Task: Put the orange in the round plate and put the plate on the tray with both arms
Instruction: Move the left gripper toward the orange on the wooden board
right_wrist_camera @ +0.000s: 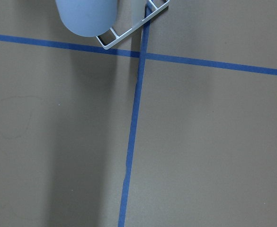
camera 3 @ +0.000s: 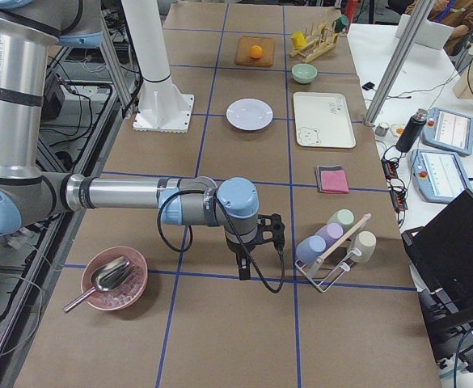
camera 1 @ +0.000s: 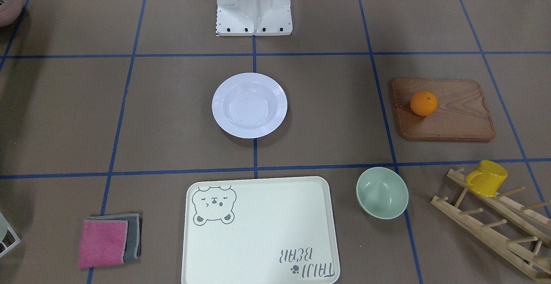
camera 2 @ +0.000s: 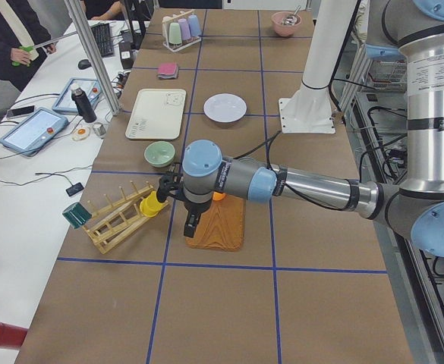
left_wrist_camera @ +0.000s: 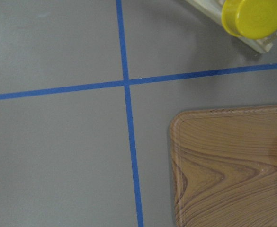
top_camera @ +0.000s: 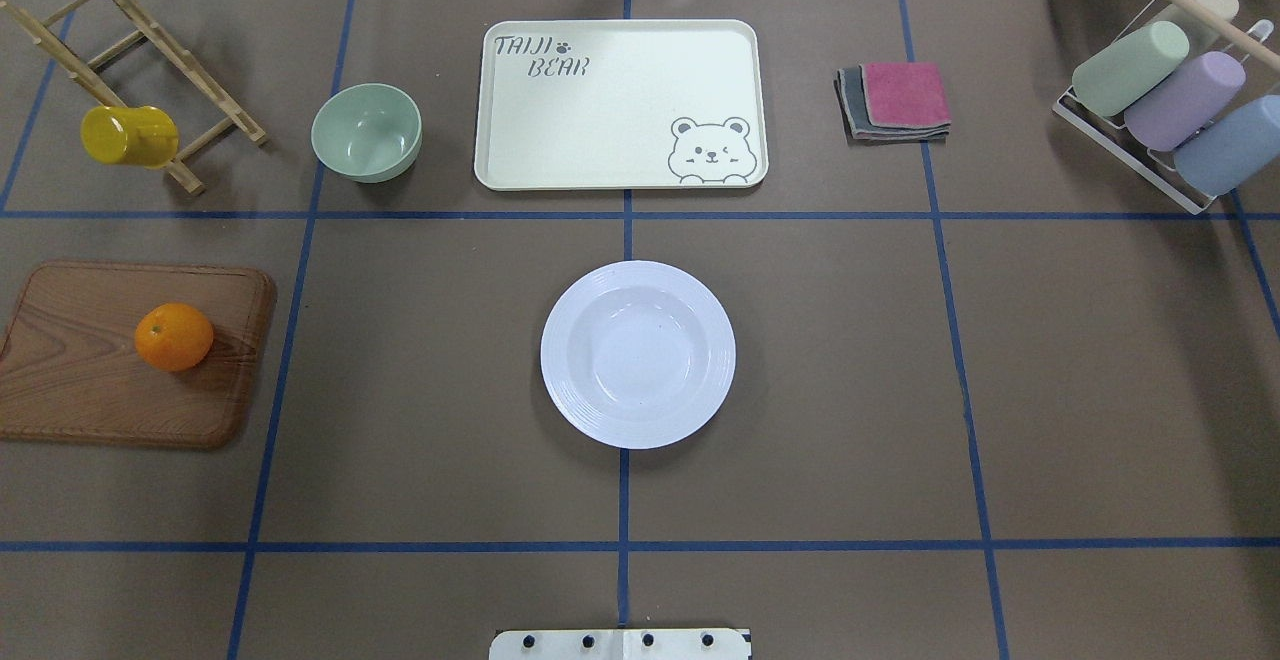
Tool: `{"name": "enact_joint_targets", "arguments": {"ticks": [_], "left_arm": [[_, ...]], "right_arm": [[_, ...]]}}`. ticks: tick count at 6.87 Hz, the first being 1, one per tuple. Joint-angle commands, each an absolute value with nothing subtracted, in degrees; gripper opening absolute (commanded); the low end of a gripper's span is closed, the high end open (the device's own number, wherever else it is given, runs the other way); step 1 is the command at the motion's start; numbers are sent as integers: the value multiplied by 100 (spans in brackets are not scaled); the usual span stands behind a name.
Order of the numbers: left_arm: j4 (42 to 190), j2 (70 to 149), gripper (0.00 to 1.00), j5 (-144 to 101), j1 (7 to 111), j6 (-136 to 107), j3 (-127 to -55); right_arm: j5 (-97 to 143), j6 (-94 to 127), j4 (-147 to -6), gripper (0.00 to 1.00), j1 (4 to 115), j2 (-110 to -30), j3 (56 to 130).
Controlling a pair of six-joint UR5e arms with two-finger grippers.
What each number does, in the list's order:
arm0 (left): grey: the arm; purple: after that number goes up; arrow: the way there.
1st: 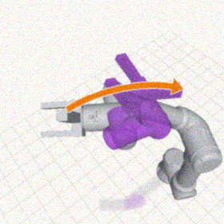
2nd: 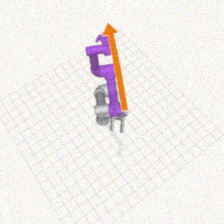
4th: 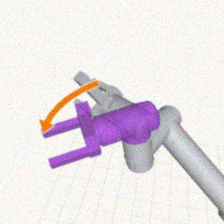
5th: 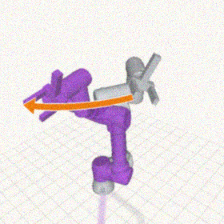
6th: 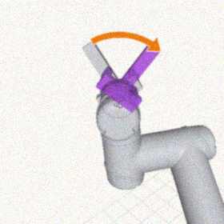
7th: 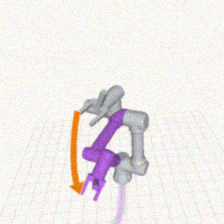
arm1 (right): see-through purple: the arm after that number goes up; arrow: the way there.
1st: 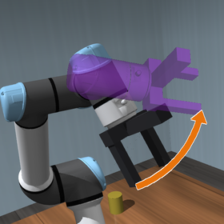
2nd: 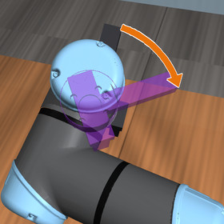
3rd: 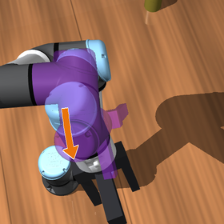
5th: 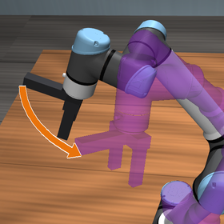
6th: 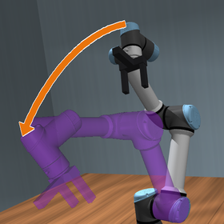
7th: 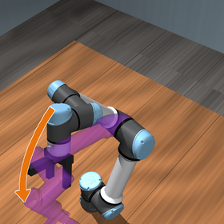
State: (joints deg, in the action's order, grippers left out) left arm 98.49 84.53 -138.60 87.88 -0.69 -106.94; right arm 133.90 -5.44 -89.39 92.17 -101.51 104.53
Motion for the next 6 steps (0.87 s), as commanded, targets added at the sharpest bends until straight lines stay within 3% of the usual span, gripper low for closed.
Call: {"name": "enact_joint_targets", "arguments": {"ticks": [1,4,6], "left_arm": [[11346,8403,99,-14446,8580,-148,-10565],[12433,8578,99,-12973,6441,-3170,-10556],[12498,8666,99,-12052,5287,-3779,-10494]], "right_arm": [[13412,-73,-8930,100,9141,-10116,10660],[13403,1140,-8325,100,8667,-10151,10828],[13377,1143,-8288,100,8657,-10186,10828]]}}
